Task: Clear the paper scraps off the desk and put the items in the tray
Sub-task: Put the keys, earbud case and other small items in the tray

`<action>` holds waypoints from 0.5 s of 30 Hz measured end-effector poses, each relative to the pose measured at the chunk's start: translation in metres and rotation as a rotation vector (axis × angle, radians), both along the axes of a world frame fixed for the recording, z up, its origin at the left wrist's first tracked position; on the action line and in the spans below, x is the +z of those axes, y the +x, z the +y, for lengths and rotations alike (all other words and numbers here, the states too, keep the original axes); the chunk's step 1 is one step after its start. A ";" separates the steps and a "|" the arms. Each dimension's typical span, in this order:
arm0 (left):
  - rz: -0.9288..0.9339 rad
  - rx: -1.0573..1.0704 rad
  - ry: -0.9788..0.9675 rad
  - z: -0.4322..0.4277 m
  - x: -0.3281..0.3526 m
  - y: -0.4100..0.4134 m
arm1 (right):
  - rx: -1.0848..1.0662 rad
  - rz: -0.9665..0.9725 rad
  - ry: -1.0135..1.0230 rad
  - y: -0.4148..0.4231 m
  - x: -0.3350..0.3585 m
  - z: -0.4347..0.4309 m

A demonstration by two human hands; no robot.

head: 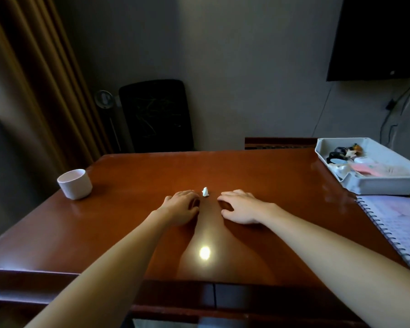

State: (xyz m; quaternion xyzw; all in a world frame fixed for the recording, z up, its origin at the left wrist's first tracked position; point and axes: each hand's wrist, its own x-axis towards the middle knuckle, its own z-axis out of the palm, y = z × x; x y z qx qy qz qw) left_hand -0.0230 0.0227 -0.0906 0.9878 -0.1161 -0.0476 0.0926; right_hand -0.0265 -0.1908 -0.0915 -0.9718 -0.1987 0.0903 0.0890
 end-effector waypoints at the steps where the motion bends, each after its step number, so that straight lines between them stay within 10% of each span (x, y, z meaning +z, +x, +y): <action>1: 0.001 0.009 -0.013 0.003 -0.001 -0.005 | -0.004 0.001 0.008 -0.002 -0.001 0.006; 15: -0.116 0.055 -0.092 0.079 -0.010 -0.054 | -0.010 -0.204 0.218 0.011 -0.012 0.083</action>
